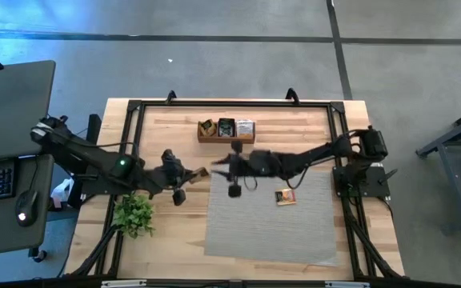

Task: Pick & Place Tea
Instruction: Put the orange tea bag into the left section of the wooden organizer

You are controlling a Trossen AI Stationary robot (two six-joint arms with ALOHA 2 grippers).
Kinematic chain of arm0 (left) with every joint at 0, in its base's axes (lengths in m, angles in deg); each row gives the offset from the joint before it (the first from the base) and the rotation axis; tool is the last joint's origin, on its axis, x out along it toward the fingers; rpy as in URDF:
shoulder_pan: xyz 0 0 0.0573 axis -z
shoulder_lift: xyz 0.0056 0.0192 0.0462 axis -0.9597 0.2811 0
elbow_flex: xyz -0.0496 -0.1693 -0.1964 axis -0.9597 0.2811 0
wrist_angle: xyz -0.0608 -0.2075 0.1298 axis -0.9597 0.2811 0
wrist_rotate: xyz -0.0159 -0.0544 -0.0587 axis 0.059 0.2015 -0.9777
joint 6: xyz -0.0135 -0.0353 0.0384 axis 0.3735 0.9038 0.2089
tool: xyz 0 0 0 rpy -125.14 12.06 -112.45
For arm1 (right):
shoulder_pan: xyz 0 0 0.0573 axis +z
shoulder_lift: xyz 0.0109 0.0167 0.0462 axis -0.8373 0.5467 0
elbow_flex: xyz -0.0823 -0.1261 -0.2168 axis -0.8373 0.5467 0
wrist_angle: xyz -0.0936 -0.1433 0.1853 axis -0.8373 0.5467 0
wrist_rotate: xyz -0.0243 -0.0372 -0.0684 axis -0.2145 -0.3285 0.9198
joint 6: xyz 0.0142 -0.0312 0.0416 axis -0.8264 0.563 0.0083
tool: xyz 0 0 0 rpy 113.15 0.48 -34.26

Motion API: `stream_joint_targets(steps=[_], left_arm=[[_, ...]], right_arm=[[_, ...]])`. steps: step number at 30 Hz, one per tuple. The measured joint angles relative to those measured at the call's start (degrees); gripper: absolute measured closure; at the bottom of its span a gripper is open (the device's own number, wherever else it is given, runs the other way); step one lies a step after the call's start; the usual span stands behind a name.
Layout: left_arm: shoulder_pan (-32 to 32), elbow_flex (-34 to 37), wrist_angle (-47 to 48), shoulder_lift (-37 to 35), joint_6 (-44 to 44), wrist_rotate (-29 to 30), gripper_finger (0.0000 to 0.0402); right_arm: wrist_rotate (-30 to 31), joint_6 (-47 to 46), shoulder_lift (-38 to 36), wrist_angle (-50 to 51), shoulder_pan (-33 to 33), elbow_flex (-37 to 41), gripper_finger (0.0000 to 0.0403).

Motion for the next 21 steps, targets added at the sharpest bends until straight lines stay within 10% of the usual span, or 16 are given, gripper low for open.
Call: stream_joint_targets(steps=[8,21], left_arm=[[-0.33,9.04,-17.19,-1.33,-8.1,7.14,0.0394],[-1.43,9.01,-20.21,-1.32,-11.38,7.29,0.0394]], right_arm=[[-13.09,-20.72,0.0,-1.82,-7.57,0.22,0.0299],[-18.02,-19.83,0.02,-4.69,-7.66,0.18,0.0299]])
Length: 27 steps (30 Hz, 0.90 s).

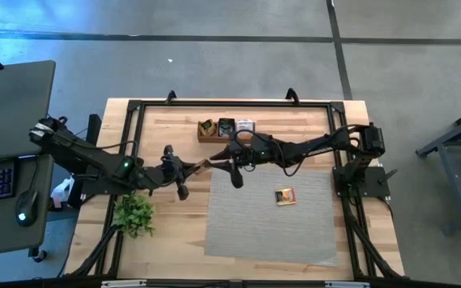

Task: Pick & Place Tea
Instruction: Put the orange tea bag into the left section of the wooden organizer

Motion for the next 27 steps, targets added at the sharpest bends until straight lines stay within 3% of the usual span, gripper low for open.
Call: stream_joint_targets(steps=[3,14,23,27], left_arm=[[-1.26,-0.02,-3.03,0.04,-2.54,0.03,0.0394],[-2.75,-0.02,-9.61,0.06,-9.89,-2.8,0.0394],[-2.75,-0.02,-9.15,0.06,-10.35,0.61,0.0392],[-2.77,-0.02,-8.26,0.06,-10.35,0.7,0.0379]], right_arm=[[-1.87,0.0,0.02,0.07,0.02,0.0,0.0299],[0.59,0.33,0.02,-0.18,-0.17,-0.02,0.0303],[2.0,4.87,0.04,-0.16,-0.09,-0.04,0.0392],[3.97,5.34,0.09,-0.14,-0.07,-0.04,0.0392]])
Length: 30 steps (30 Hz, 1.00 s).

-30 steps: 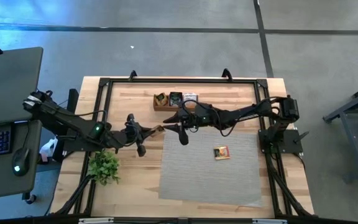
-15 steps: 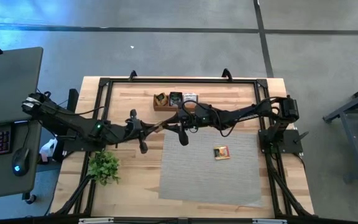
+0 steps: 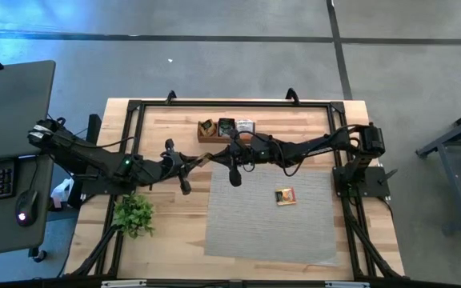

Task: Pick & Place Tea
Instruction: Put the orange tea bag into the left section of the wooden organizer

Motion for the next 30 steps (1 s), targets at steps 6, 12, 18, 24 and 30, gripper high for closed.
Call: stream_joint_targets(steps=[6,12,18,24,30], left_arm=[[0.0,0.0,3.51,0.04,0.0,2.44,0.0357],[0.0,0.0,6.1,0.04,0.46,3.83,0.0312],[0.0,0.0,10.53,0.04,3.75,3.92,0.0256],[0.0,0.0,15.01,0.04,8.05,4.03,0.0236],[-1.08,0.0,16.45,0.04,8.05,3.97,0.0236]], right_arm=[[0.7,1.63,0.0,0.0,-0.02,-0.02,0.0399],[1.0,2.19,0.0,0.02,-0.02,-0.02,0.04],[5.34,5.85,0.0,0.06,-0.48,-0.02,0.0401],[9.03,8.99,0.0,8.65,-3.9,-0.09,0.0402],[10.65,16.63,0.07,26.73,-8.3,-7.94,0.0402]])
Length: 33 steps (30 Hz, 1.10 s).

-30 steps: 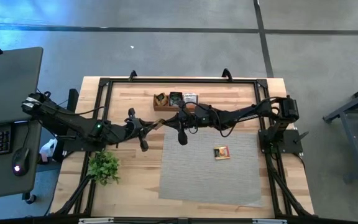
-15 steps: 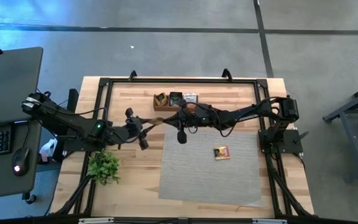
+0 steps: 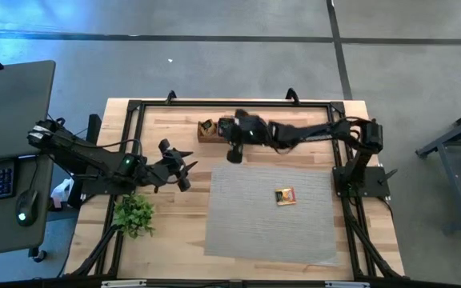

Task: Pick & Place Tea
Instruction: Put the orange tea bag into the left section of the wooden organizer

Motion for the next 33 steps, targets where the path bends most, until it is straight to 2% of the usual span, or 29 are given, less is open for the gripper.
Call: stream_joint_targets(steps=[3,8,14,19,23,28,33], left_arm=[[-1.71,0.0,0.04,0.0,0.01,0.01,0.0236],[-5.61,0.0,0.83,0.0,0.32,-2.91,0.0236],[-8.34,0.0,2.38,0.0,2.98,-8.1,0.0236],[-8.28,0.0,5.22,0.0,3.0,-7.43,0.0236],[-8.28,0.0,6.44,0.0,3.18,-7.26,0.0236],[-8.28,0.0,6.84,0.0,3.2,-6.83,0.0236],[-8.28,0.0,6.84,0.0,3.2,-6.83,0.0236]], right_arm=[[-1.57,5.53,1.88,10.56,-2.36,-8.86,0.0402],[-5.47,10.24,10.78,25.15,-6.4,-21.92,0.0402],[-8.61,15.43,20.12,29.6,-8.72,-31.64,0.0403],[-8.86,15.6,24.83,33.16,-9.52,-36.52,0.0403],[-8.57,15.83,25.54,33.77,-9.92,-37.02,0.0403],[-4.36,16.81,25.52,33.11,-10.08,-37.09,0.0403],[-7.78,16.46,25.52,33.03,-10.35,-37.09,0.0402]])
